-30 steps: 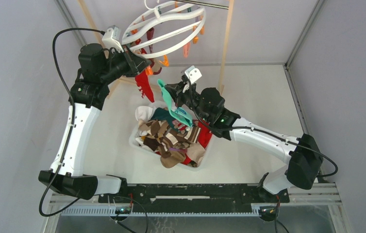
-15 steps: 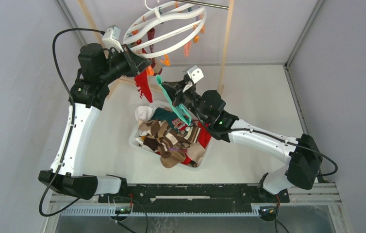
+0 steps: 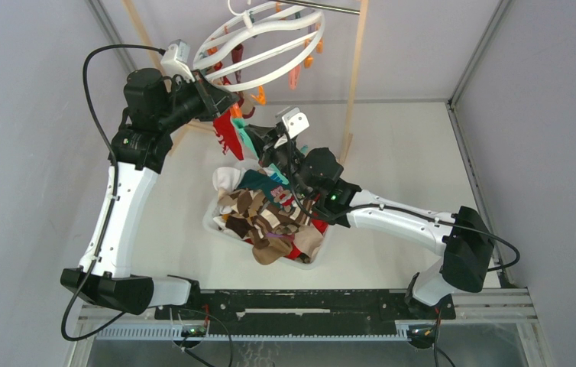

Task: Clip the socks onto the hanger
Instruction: Clamp the sock onto the hanger.

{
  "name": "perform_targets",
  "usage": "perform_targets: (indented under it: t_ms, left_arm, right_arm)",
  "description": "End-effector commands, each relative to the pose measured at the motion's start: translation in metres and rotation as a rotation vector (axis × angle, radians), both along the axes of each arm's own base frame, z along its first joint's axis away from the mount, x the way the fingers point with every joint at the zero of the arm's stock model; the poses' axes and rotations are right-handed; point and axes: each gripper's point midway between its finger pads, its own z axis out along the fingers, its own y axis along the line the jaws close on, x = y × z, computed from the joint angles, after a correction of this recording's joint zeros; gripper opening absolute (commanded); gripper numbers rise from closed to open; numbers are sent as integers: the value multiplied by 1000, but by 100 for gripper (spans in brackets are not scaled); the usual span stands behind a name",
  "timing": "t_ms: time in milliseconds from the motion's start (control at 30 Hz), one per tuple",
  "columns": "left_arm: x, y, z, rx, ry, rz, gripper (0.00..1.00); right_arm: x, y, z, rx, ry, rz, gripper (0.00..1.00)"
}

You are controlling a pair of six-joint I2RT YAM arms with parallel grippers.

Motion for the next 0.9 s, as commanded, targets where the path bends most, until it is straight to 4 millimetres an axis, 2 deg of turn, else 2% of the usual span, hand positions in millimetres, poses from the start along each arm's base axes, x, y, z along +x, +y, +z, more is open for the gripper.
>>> perform_targets:
  t_ms: [0, 600, 867]
  left_arm:
    - [-5, 0, 20, -17, -67, 1, 0]
    - [-6, 0, 25, -18, -82, -3, 0]
    - [-5, -1, 24, -19, -79, -6, 0]
  right_arm:
    - [1, -11, 38, 67, -63, -52, 0]
    - [3, -21, 33, 21, -55, -69, 0]
    - [2, -28, 39, 12, -71, -81, 0]
